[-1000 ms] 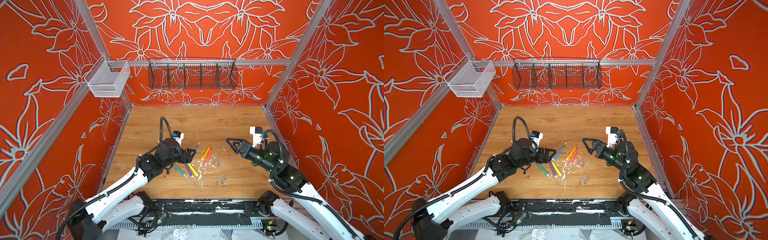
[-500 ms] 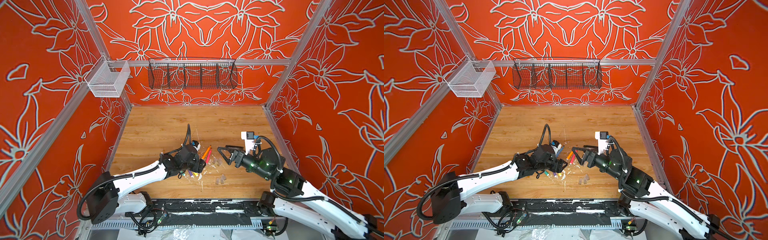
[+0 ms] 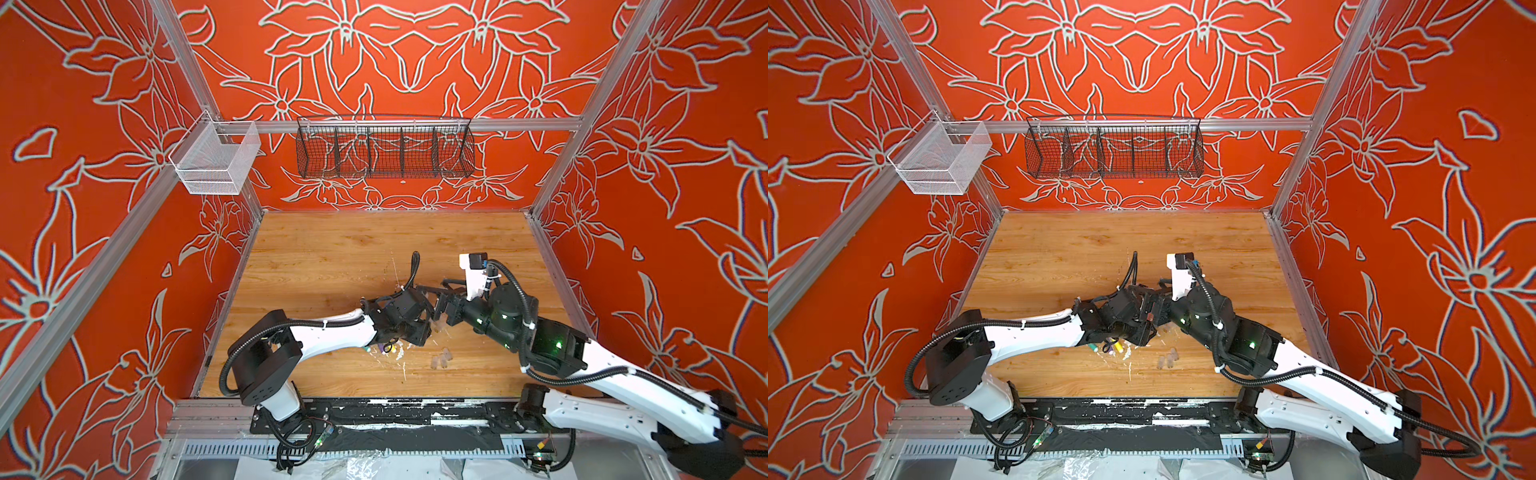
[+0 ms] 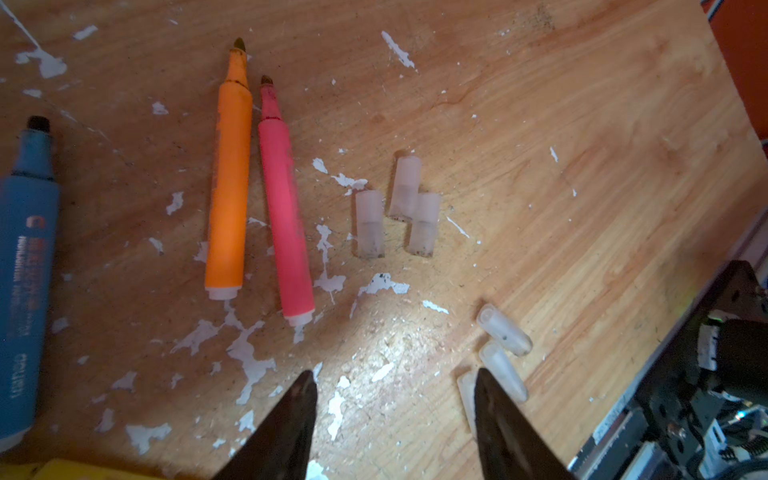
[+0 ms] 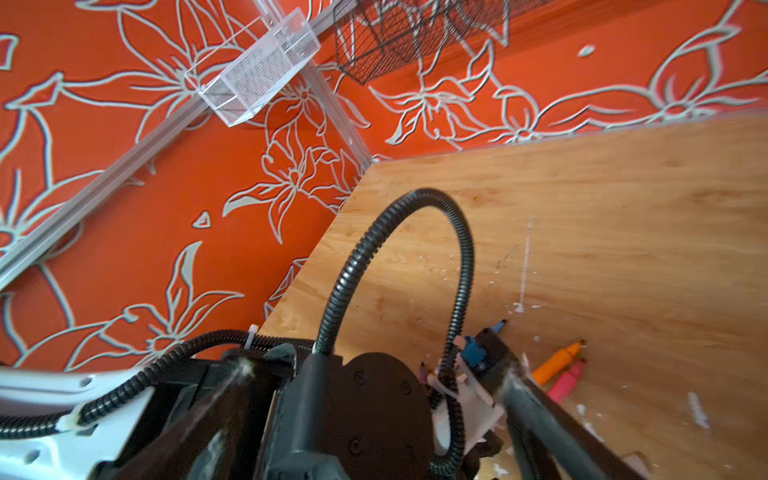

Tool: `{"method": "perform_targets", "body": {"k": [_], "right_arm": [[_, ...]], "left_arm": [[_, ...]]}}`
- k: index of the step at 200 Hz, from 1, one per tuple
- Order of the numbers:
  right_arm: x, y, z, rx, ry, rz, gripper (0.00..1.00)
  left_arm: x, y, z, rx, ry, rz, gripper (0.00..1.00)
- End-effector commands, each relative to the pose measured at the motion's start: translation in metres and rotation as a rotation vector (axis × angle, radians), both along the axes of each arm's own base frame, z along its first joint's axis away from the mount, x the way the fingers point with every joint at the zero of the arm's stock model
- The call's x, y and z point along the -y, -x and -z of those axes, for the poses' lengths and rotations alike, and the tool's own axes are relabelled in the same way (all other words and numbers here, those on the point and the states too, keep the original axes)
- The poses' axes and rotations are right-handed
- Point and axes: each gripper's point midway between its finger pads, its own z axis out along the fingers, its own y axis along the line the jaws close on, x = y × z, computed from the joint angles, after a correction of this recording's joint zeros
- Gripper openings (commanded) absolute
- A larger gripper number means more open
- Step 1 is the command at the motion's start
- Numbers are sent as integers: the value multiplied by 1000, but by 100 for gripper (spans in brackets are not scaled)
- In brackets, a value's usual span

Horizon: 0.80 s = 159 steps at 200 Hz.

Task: Insert the pens into the pen caps

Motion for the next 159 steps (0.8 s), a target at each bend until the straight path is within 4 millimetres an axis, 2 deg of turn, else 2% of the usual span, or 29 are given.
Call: {"method": "perform_targets", "body": {"k": [1,26,54,90,159], "right_arm": [[54,-14,-5,76,66,222,97],[95,-21,2,71,95,357,97],[120,-31,17,10,94,423,98],[129,-44,38,-66,130,462,97],[128,-64,71,-178,132,485,97]], "left_arm": [[3,-9,3,14,-22,-38,56],[1,-15,13,8,-71,-64,52],[-7,-23,22,16,-146,-104,49],[-16,-30,29,30,-214,-140,45],[-17,-40,45,8,-284,-139,40]]}}
